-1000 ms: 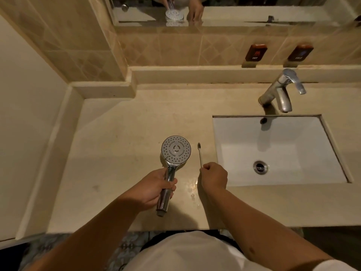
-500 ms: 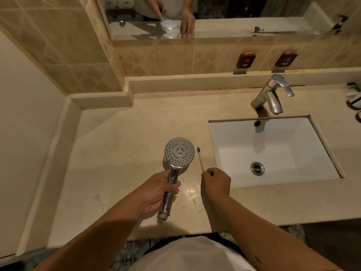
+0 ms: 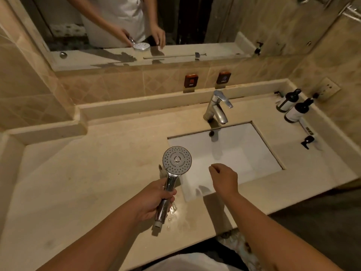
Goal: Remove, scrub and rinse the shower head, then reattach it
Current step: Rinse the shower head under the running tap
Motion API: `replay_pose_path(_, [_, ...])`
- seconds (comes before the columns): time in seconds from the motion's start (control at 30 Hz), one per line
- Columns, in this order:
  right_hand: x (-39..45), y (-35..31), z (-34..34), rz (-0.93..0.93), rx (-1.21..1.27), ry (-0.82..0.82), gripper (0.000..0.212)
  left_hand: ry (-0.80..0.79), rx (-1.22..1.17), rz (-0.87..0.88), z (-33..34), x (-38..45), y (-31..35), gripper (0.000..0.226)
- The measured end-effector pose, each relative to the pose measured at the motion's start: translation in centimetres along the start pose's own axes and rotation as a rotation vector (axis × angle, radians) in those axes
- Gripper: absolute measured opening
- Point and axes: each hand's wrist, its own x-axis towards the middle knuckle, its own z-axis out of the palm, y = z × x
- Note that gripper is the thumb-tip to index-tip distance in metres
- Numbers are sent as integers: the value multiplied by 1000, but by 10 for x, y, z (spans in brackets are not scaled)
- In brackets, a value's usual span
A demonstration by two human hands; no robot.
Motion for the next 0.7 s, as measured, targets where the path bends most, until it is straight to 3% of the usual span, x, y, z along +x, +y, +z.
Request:
replay_pose_path(0.23, [86, -13, -67, -234, -52, 25, 33, 80, -12, 17, 44, 41, 9, 26])
replay_pose_path(0.37, [148, -23, -96, -267, -30, -12, 41, 147, -90, -7, 78, 70, 8, 30])
replay_pose_path(0.53, [220, -43, -116, -532, -231, -32, 37, 191, 6, 14, 121, 118, 21, 25])
replay_pose_path(0.7, [273, -73, -106, -297, -153, -187, 46, 270, 53, 26, 154, 161, 29, 19])
